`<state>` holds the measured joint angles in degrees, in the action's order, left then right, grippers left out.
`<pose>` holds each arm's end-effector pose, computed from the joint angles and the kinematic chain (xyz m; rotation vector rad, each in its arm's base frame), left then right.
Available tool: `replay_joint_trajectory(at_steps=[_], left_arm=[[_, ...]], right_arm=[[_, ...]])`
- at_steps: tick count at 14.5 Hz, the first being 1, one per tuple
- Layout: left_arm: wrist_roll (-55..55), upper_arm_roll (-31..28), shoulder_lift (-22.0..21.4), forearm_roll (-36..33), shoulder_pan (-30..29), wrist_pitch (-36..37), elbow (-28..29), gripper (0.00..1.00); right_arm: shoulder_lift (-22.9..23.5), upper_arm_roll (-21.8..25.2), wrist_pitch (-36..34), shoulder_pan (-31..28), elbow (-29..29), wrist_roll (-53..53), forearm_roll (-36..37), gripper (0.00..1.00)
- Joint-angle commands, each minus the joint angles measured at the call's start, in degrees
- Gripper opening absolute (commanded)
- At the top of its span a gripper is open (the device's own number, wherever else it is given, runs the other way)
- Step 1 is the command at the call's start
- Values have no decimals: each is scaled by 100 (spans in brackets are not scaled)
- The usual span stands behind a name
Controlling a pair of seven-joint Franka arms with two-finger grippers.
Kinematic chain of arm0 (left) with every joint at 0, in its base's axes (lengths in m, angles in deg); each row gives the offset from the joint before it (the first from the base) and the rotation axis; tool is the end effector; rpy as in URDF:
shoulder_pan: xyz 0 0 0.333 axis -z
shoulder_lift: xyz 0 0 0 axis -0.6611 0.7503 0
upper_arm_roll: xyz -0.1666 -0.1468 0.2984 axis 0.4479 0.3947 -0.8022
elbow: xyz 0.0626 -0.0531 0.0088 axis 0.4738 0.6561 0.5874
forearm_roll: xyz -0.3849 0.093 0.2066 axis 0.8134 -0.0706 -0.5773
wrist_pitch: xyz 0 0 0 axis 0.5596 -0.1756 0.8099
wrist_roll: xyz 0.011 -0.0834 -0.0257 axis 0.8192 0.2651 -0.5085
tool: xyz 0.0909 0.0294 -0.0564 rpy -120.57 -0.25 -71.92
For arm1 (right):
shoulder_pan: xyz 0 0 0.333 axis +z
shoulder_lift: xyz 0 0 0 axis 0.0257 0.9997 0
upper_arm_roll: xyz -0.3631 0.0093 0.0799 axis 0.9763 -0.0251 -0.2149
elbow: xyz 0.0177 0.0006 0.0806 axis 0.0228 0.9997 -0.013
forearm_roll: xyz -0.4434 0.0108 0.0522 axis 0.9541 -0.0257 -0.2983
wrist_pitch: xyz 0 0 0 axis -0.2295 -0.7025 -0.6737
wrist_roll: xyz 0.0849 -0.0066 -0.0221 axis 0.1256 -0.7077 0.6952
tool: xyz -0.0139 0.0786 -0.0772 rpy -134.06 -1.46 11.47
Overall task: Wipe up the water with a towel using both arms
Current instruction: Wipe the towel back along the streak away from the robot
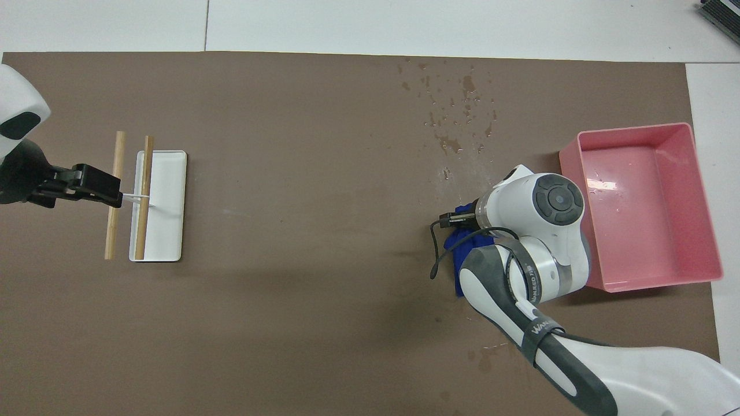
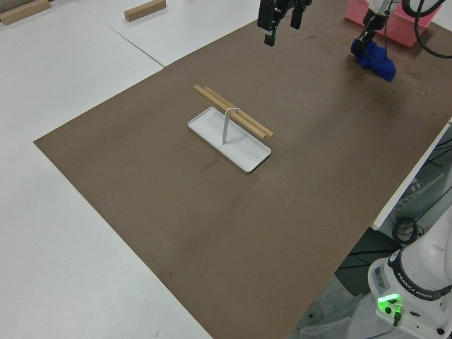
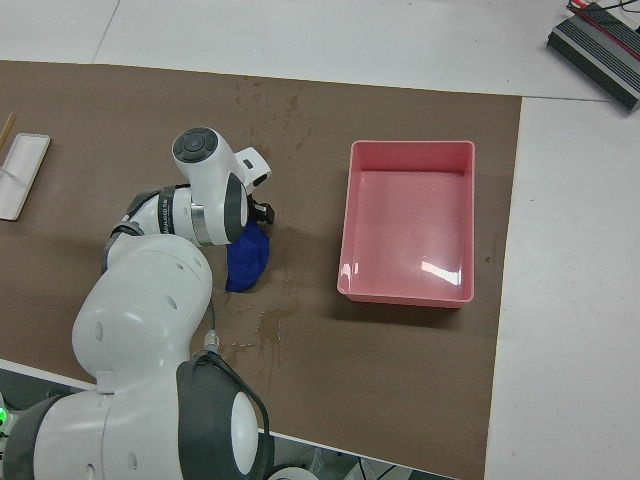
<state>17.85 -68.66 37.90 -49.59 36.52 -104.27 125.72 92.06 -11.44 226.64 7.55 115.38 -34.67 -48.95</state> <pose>0.6027 -0.0671 0.6666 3.1098 -0.1077 -0.1529 0.6101 0.1976 0.3238 -3.0224 -0.0814 -0.1190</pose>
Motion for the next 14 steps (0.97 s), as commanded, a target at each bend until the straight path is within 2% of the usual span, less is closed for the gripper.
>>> replay_joint_trajectory(at_steps=[1, 4, 10, 12, 14], left_arm=[[17, -13, -80, -97, 13, 34, 83, 100], [17, -13, -80, -97, 13, 34, 83, 100], [17, -13, -80, -97, 13, 34, 83, 100], [17, -13, -80, -97, 13, 34, 83, 100], [17, -13, -80, -97, 13, 34, 83, 100]], right_arm=[[380, -19, -44, 7, -957, 133, -68, 0], [661, -19, 105, 77, -1598, 606, -50, 0], [1154, -10, 106, 95, -2820, 897, -15, 0], [1224, -10, 18, -1, -3102, 1046, -15, 0], [1251, -10, 53, -194, -3147, 1563, -7, 0]])
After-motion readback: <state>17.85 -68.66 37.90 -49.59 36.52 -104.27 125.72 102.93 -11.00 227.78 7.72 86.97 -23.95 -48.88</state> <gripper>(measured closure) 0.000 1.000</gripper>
